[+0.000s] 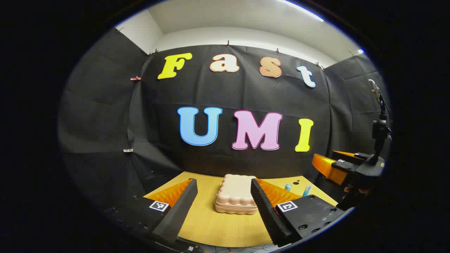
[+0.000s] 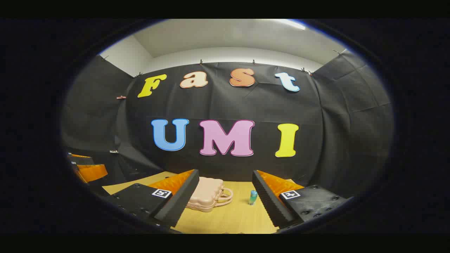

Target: First open the suitcase, pack the skin care products into it, and then close the suitcase.

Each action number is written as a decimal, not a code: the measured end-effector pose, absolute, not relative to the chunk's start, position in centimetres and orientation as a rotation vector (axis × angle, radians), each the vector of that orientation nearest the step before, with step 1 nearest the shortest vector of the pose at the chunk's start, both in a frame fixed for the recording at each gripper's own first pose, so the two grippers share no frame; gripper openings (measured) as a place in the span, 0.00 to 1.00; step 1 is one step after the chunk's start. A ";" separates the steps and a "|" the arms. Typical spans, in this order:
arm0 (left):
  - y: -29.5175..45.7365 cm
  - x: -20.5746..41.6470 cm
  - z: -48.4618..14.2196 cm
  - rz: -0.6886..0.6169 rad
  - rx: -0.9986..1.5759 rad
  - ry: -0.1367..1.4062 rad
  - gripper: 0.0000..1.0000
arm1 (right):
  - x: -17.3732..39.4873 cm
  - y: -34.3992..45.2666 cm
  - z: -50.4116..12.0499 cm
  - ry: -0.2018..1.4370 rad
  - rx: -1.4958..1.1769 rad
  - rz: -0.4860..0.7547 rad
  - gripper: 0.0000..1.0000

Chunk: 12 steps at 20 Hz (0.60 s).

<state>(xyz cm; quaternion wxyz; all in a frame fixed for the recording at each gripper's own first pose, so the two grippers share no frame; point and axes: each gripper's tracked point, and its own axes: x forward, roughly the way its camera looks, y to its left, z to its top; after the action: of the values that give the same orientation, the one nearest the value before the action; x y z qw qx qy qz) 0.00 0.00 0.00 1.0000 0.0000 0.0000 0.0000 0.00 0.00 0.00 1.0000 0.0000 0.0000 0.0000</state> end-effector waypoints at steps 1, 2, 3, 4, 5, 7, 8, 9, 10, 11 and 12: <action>-0.7 -0.1 0.2 -0.012 0.008 -0.004 0.96 | 0.1 -0.3 0.2 -0.009 0.001 -0.008 0.96; -1.1 0.1 0.2 -0.016 0.014 -0.002 0.96 | 0.1 -0.4 0.3 -0.013 0.001 -0.012 0.96; -1.1 0.5 0.0 -0.017 0.013 0.002 0.96 | -0.1 -0.4 0.2 -0.013 -0.001 -0.013 0.99; -1.1 0.7 -0.1 -0.017 0.004 0.006 0.96 | -0.2 -0.6 0.2 -0.010 -0.005 -0.013 0.96; -1.1 0.9 -0.3 -0.021 -0.011 0.010 0.96 | -0.4 -0.8 0.1 -0.008 -0.011 -0.016 0.96; -1.3 0.8 -0.3 -0.025 -0.033 0.011 0.96 | -0.6 -1.4 0.3 -0.007 -0.021 -0.024 0.96; -1.1 0.8 -0.1 -0.022 -0.036 0.003 0.96 | -0.7 -1.8 0.6 -0.013 -0.029 -0.031 0.96; -1.2 1.1 -0.2 -0.024 -0.042 -0.002 0.96 | -0.7 -2.3 0.9 -0.018 -0.039 -0.040 0.96; -1.6 1.4 -0.3 -0.035 -0.049 -0.001 0.96 | -0.7 -2.7 1.1 -0.020 -0.047 -0.046 0.96; -2.2 1.7 -0.5 -0.047 -0.054 0.004 0.96 | -0.8 -3.1 1.1 -0.018 -0.055 -0.053 0.96; -2.6 2.1 -0.7 -0.060 -0.057 0.012 0.96 | -0.7 -3.6 1.1 -0.015 -0.061 -0.062 0.96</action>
<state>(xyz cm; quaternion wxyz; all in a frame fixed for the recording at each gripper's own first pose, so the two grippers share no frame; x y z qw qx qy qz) 2.06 -2.56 -0.66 0.9991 -0.0283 0.0059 -0.0298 -0.74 -3.60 1.09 0.9990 -0.0302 -0.0075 -0.0308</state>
